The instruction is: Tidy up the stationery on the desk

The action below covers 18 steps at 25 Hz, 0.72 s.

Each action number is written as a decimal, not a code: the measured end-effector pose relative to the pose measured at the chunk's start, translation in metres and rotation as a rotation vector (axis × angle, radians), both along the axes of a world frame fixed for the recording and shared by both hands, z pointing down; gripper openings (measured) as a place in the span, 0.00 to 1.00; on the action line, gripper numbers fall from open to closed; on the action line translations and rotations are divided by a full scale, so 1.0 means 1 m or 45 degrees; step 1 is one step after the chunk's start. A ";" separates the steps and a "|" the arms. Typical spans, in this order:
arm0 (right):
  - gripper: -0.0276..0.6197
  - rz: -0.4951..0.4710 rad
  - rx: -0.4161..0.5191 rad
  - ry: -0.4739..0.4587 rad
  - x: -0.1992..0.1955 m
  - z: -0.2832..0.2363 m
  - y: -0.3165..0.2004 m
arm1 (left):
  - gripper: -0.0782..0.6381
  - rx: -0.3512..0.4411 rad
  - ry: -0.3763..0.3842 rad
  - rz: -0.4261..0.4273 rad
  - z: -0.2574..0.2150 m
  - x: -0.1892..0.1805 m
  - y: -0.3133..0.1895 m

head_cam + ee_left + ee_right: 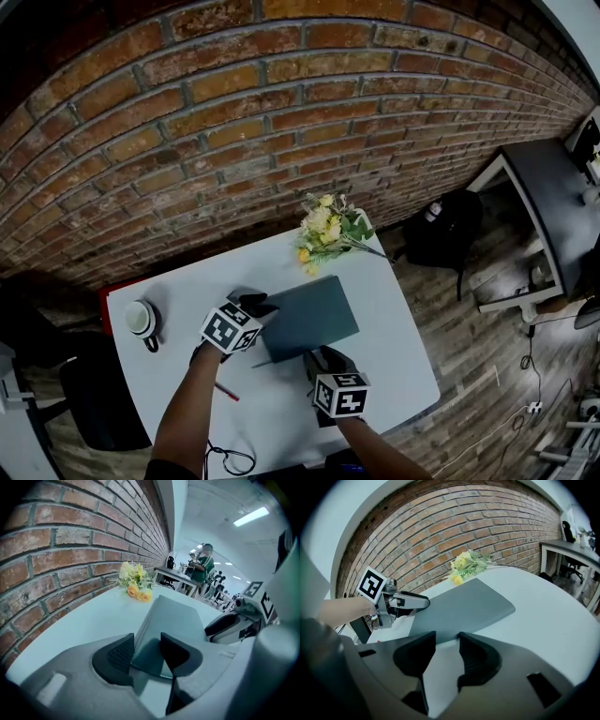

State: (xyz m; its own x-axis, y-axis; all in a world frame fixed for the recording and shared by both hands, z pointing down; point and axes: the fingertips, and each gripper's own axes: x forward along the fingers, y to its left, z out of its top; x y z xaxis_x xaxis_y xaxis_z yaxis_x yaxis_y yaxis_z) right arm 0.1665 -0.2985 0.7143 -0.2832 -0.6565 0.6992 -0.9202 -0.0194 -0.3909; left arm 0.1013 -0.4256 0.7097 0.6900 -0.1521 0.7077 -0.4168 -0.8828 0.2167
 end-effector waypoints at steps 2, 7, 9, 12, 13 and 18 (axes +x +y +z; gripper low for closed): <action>0.29 -0.024 0.001 0.023 0.001 0.001 0.000 | 0.37 0.006 0.006 -0.043 0.000 -0.002 0.001; 0.25 -0.129 -0.001 0.077 0.007 0.003 0.002 | 0.36 -0.048 0.020 -0.185 0.001 -0.015 0.015; 0.25 -0.185 -0.008 0.083 0.008 0.003 0.003 | 0.35 -0.068 0.033 -0.259 0.000 -0.024 0.024; 0.24 -0.263 -0.021 0.079 0.006 0.004 0.005 | 0.33 -0.117 0.053 -0.386 0.000 -0.040 0.041; 0.23 -0.287 -0.025 0.074 0.005 0.004 0.006 | 0.33 -0.132 0.058 -0.425 0.001 -0.044 0.048; 0.15 -0.395 -0.039 0.082 0.003 0.003 0.013 | 0.31 -0.176 0.049 -0.554 0.003 -0.060 0.084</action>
